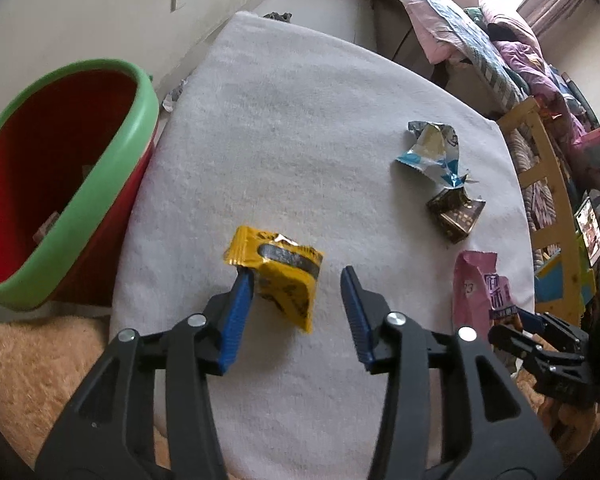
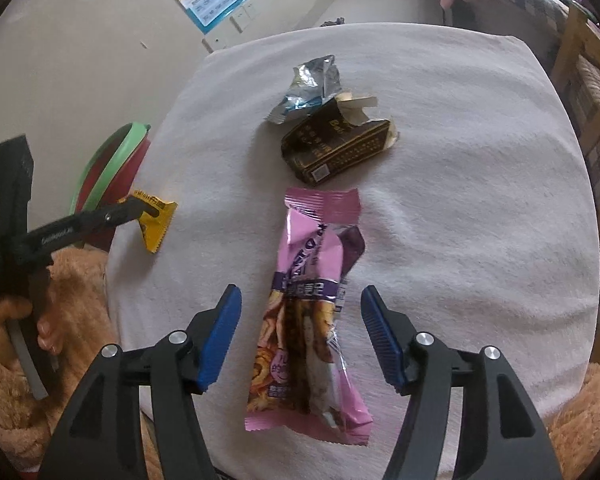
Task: Collect trash
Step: 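Close the left tool on the yellow Sablé wrapper and lift it, then carry the yellow wrapper and pink bag over the red bucket and open both tools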
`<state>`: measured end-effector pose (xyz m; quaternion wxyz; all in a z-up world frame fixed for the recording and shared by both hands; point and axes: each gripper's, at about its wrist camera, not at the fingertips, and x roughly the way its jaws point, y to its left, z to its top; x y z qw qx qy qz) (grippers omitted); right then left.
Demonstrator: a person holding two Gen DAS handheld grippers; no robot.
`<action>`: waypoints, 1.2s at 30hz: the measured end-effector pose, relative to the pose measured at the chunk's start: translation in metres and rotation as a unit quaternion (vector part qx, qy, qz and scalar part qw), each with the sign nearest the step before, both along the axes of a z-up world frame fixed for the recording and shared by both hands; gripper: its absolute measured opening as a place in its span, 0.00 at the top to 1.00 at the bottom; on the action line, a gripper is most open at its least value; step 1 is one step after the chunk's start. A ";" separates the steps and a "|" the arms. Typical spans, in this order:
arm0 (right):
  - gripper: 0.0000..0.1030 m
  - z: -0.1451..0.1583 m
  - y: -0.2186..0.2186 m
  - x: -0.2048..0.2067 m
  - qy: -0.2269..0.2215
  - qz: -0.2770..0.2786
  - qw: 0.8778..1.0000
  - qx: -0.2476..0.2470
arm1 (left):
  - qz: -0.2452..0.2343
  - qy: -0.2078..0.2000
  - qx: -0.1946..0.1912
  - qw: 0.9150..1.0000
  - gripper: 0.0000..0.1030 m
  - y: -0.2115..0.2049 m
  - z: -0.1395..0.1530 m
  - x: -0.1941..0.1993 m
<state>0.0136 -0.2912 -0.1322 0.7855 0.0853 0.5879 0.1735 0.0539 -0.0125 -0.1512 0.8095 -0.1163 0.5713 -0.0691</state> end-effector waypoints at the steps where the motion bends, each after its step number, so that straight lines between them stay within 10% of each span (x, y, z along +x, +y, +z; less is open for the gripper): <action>1: 0.41 0.000 0.000 0.000 0.002 0.000 1.000 0.002 | 0.000 0.002 0.000 1.000 0.58 0.000 -0.001 -0.001; 15: 0.51 -0.015 -0.003 0.000 0.036 -0.006 0.999 0.010 | 0.010 0.025 -0.003 1.000 0.58 0.000 -0.019 0.002; 18: 0.66 -0.014 -0.005 0.000 0.034 -0.007 0.999 0.024 | 0.007 0.021 0.002 1.000 0.65 -0.001 -0.018 0.002; 36: 0.67 0.012 -0.006 -0.008 -0.011 0.001 1.000 0.026 | 0.026 -0.059 0.020 0.998 0.73 0.011 0.029 -0.003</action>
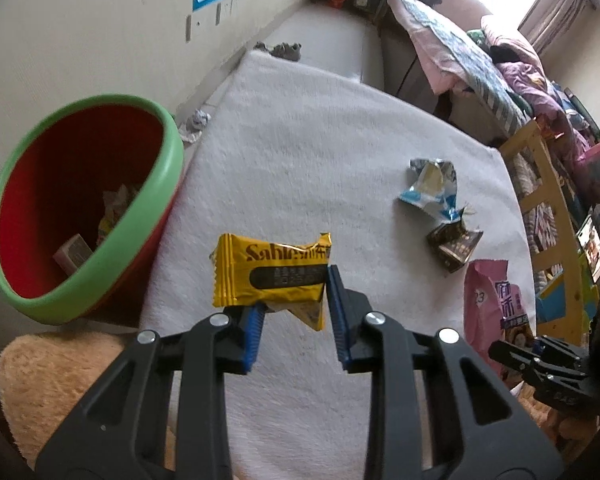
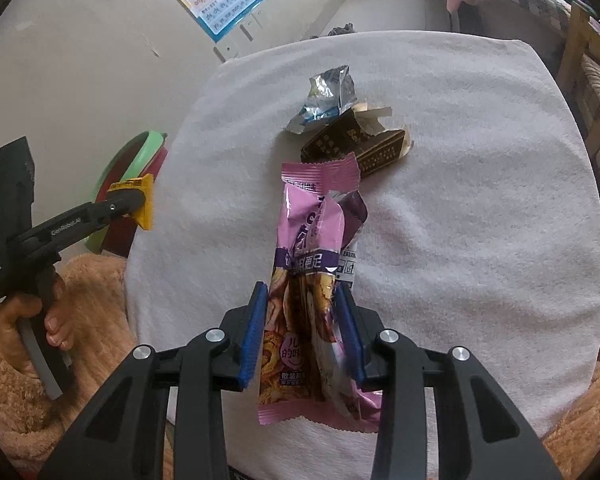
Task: Collect trash
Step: 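Carry the yellow wrapper and pink bag over the red bucket and open both tools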
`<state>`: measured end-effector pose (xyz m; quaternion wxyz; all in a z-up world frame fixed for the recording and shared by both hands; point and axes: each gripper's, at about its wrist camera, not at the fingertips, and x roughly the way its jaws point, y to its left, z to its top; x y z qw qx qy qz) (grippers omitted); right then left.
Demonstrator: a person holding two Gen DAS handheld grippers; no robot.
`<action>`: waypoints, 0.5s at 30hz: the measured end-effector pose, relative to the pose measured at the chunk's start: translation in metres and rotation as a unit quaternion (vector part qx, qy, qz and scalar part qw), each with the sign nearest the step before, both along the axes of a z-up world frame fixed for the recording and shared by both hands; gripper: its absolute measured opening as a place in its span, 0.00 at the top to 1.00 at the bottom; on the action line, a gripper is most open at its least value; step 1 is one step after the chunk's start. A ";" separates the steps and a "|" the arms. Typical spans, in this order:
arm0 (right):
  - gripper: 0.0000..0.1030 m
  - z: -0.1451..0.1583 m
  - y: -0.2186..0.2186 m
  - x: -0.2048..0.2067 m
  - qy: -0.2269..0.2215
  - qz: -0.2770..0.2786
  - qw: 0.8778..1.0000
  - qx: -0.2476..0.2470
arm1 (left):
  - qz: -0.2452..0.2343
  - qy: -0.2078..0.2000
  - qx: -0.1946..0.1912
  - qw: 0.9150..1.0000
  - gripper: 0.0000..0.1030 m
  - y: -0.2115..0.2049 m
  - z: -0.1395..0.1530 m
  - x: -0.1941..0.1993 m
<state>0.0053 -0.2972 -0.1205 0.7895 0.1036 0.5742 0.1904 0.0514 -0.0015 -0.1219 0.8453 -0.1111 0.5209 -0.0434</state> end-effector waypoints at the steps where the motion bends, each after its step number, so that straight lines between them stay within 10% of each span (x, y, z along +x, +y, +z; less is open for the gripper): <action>1: 0.67 0.001 -0.002 -0.001 -0.001 0.000 1.000 -0.001 | 0.002 -0.002 0.000 1.000 0.73 0.001 0.001 0.000; 15: 0.67 0.008 0.010 -0.003 -0.010 0.010 1.000 -0.011 | 0.035 -0.020 -0.006 0.999 0.73 0.030 0.013 -0.008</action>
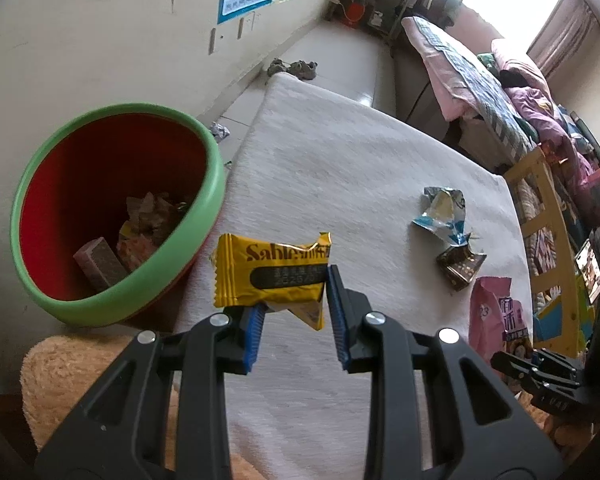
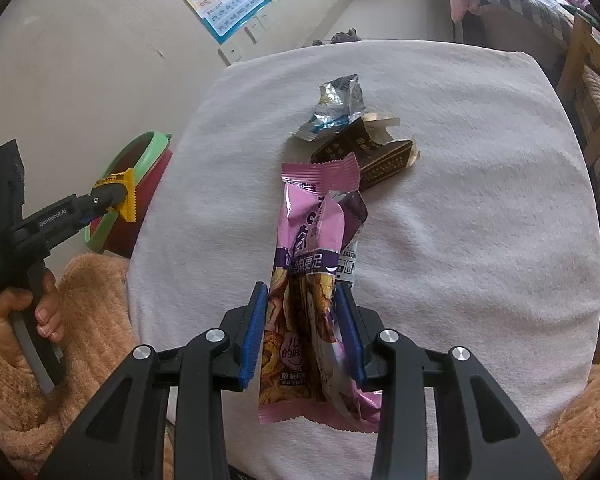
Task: Collect trash
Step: 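Carry the yellow wrapper and pink bag over the red bucket and open both tools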
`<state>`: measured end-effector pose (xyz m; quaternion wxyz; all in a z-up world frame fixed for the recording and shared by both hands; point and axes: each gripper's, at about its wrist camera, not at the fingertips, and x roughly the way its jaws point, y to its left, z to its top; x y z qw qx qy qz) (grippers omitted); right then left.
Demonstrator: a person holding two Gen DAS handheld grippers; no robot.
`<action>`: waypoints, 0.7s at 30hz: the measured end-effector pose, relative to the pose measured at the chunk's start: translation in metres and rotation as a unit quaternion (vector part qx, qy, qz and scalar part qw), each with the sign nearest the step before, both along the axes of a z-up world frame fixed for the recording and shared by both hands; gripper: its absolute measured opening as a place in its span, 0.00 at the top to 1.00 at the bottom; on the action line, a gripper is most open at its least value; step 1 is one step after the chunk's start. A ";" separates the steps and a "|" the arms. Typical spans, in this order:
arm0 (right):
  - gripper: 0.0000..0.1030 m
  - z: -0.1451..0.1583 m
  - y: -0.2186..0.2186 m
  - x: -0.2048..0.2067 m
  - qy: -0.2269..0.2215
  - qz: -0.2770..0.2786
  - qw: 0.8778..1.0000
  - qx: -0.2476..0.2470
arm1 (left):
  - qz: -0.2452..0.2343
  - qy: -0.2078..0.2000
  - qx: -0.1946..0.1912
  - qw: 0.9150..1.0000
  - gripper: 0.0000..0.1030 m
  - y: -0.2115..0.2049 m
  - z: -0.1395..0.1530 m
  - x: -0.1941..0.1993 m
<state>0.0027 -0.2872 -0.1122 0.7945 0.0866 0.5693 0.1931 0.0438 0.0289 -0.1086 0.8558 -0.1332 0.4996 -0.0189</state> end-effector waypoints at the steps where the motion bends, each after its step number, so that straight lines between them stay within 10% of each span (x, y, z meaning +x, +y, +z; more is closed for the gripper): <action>1: 0.67 0.002 0.004 0.001 -0.003 0.005 1.000 -0.002 | 0.002 -0.001 0.000 1.000 0.73 0.002 0.000 -0.001; 21: 0.66 0.041 0.082 0.030 -0.058 0.077 0.995 0.009 | 0.052 -0.013 -0.001 0.999 0.73 0.044 0.007 -0.013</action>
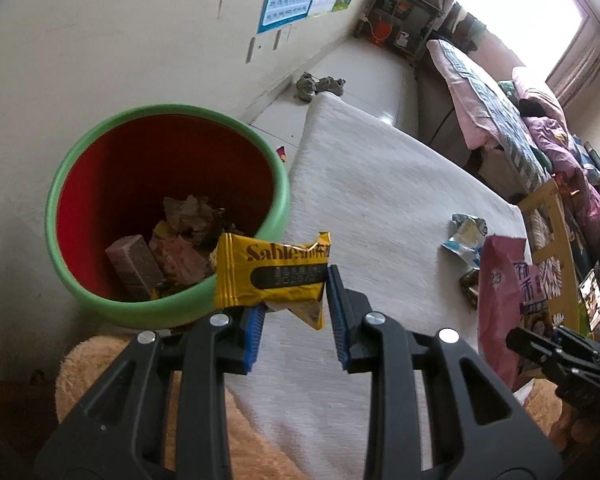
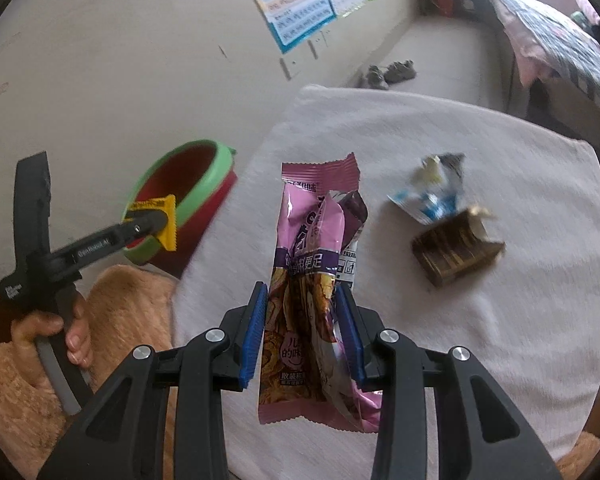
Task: Collect trash
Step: 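Carry the yellow wrapper and pink bag over the red bucket and open both tools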
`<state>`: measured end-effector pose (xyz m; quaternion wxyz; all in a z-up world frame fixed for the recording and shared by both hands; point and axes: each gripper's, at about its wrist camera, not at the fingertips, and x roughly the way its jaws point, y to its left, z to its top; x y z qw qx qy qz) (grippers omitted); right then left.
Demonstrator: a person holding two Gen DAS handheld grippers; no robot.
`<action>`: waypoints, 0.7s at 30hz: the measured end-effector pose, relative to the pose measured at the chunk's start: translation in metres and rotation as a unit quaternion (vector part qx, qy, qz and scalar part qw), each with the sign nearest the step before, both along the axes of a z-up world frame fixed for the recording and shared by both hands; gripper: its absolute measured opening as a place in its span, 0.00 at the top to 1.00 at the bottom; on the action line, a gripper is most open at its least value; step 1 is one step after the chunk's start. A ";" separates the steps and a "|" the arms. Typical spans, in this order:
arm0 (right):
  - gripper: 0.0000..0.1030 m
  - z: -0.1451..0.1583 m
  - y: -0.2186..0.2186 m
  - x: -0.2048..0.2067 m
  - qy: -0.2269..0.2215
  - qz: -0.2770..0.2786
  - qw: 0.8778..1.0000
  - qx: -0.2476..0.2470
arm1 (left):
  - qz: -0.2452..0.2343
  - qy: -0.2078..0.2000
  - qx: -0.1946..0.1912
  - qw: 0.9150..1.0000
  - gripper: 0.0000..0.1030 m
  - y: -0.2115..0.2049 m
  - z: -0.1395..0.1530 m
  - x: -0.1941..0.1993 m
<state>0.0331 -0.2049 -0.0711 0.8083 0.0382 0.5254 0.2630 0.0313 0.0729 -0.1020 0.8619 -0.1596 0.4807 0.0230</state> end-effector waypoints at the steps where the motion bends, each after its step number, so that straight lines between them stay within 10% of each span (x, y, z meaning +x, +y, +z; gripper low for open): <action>1: 0.66 0.003 0.004 0.002 -0.003 0.003 1.000 0.002 | 0.003 -0.001 0.000 1.000 0.73 0.002 0.001 -0.001; 21: 0.66 0.019 0.074 0.032 -0.026 0.046 0.998 0.020 | 0.076 -0.016 0.008 0.997 0.73 0.064 0.009 -0.014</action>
